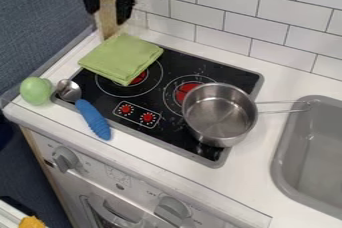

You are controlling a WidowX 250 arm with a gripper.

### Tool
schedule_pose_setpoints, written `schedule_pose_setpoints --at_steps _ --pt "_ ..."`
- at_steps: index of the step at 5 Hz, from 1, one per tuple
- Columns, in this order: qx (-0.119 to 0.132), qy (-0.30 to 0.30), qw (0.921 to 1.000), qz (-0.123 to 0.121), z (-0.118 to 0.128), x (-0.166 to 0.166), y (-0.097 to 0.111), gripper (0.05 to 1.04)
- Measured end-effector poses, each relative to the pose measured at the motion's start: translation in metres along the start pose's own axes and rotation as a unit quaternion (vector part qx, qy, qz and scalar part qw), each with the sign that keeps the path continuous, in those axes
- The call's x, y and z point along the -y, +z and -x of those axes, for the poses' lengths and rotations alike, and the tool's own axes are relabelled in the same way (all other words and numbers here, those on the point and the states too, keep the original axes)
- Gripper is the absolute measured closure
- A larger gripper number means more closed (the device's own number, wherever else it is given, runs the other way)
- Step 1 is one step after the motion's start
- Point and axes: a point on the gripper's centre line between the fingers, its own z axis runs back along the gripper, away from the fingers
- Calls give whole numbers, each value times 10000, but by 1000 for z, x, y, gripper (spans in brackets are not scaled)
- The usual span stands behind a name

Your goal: Move the green cloth to the upper left corner of the stove

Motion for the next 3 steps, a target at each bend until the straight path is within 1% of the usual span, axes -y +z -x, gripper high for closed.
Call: schedule_pose_setpoints --at_steps 1,2,3 --pt "97 -13 10000 -12 5 15 20 85" --pt "97 -38 9999 136 21 54 46 85" --pt "236 -68 9993 284 34 98 72 85"
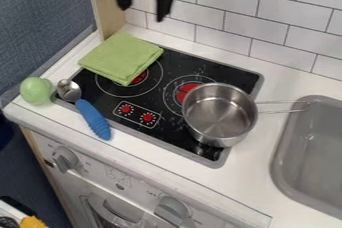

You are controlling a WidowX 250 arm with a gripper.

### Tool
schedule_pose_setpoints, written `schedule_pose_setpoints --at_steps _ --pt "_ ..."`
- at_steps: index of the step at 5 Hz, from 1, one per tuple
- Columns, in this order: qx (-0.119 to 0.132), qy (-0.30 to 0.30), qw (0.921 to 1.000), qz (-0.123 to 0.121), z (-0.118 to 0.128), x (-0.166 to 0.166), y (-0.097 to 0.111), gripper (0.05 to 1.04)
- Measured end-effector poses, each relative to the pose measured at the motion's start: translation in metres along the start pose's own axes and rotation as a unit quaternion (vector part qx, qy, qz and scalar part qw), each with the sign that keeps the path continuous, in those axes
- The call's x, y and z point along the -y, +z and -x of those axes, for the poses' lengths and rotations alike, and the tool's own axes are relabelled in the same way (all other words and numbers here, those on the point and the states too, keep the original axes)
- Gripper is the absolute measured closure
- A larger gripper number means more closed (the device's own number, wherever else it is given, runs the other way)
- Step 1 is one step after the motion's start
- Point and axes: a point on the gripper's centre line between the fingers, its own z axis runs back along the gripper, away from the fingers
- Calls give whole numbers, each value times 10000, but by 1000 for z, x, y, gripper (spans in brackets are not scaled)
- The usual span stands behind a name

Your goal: Move the green cloth to the upper left corner of the stove

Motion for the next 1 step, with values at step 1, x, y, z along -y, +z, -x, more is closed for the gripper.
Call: schedule_pose_setpoints --at_steps 1 --pt "-164 -163 9996 134 13 40 3 85"
